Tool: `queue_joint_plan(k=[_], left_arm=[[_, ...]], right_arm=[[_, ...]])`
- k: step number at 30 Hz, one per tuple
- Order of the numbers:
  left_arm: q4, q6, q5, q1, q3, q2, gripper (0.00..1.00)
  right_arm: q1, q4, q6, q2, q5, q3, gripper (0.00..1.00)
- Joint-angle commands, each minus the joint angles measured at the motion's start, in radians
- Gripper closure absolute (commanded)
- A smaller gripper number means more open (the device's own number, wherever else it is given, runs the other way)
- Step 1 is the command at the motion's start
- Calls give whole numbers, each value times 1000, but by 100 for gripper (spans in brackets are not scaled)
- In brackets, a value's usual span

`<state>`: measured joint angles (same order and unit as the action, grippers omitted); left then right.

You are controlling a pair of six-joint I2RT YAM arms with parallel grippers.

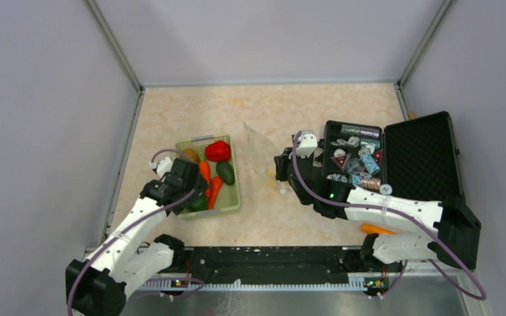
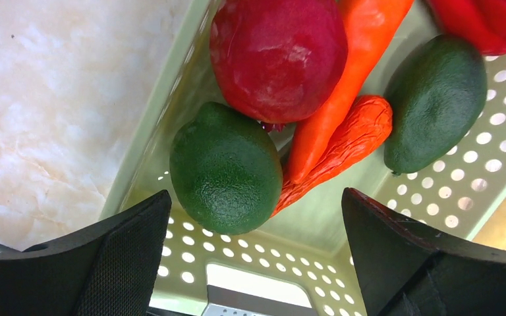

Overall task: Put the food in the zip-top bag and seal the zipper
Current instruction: Pick up the fake fruit from the bin.

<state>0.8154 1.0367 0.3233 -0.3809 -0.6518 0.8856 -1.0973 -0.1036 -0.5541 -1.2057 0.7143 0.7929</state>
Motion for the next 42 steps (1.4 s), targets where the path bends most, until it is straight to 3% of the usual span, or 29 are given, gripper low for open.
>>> queue_joint_plan(k=[1, 7, 18, 26, 42], left_arm=[[15, 63, -4, 3, -10, 21, 1], [140, 138, 101, 2, -56, 51, 2], [57, 92, 62, 3, -48, 166, 11], [17, 111, 62, 3, -2, 140, 23], [-23, 123, 117, 3, 31, 167, 23]], right_arm=[[-5, -12, -20, 11, 31, 30, 100], [-4, -4, -26, 10, 34, 32, 100], [-6, -3, -38, 3, 24, 37, 100], [-5, 8, -42, 5, 28, 40, 100], [-6, 14, -55, -1, 15, 40, 100]])
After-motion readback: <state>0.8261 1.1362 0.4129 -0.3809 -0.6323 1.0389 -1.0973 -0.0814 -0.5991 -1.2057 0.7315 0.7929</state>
